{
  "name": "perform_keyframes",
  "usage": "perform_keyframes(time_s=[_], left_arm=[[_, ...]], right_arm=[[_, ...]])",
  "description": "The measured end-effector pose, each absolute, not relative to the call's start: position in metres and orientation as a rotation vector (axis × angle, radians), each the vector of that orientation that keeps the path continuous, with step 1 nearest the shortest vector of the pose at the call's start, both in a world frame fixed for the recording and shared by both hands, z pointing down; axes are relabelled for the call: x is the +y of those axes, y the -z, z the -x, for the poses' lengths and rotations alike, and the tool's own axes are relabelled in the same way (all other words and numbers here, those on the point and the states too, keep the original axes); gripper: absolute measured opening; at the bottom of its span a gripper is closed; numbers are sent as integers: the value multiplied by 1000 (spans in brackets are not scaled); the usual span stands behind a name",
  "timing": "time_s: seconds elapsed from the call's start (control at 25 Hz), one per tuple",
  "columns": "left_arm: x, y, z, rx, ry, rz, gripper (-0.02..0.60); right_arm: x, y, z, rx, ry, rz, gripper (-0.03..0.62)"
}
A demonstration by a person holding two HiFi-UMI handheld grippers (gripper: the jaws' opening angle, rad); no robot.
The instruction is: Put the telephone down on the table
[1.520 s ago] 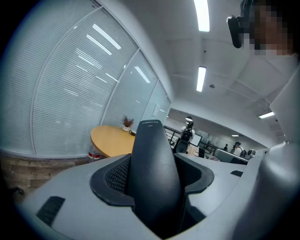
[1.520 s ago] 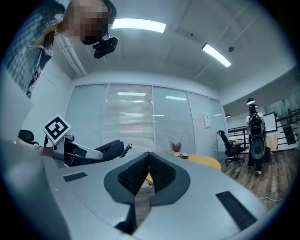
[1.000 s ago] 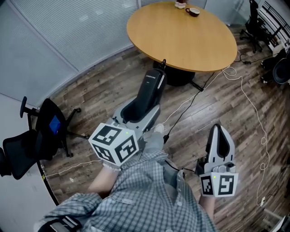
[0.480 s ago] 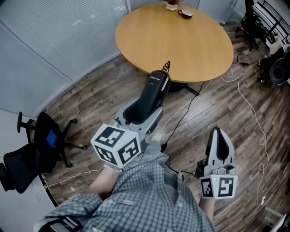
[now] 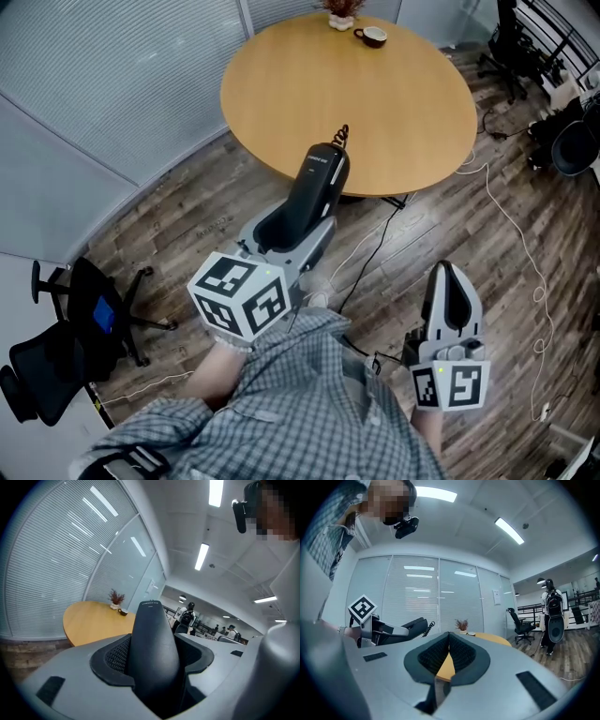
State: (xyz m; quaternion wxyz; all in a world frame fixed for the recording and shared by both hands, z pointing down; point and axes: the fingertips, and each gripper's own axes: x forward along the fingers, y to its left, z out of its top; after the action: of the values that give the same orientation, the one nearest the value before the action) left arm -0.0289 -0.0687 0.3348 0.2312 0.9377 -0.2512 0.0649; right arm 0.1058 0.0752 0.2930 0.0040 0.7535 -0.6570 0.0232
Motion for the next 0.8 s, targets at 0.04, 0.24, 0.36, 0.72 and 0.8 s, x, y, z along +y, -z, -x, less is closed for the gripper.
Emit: perform_keyframes(time_s=[0.04,0.24,0.36,0.72,0.8], left_arm=[[-75,-335,26,-688,-177,-2577,280],[-103,-336,16,-678,-164,-2577,279],[-117,-339,12,-682,-158,-2567,279],[-144,-363,-1,-712,-201,-2520,279],[-148,-369,-5,-724,-217,-2514,279]], right_arm=[[69,-293,-108,-2056,-73,-2363,9],[37,-288,-114,-2065,-44,-2354,9],[24,-288,-116,-2061,-43,-2347,9],[-2,-297,-128,-2053,-82,-2326,9],[-9,-297,-132,-2064,-80,-2315,9]])
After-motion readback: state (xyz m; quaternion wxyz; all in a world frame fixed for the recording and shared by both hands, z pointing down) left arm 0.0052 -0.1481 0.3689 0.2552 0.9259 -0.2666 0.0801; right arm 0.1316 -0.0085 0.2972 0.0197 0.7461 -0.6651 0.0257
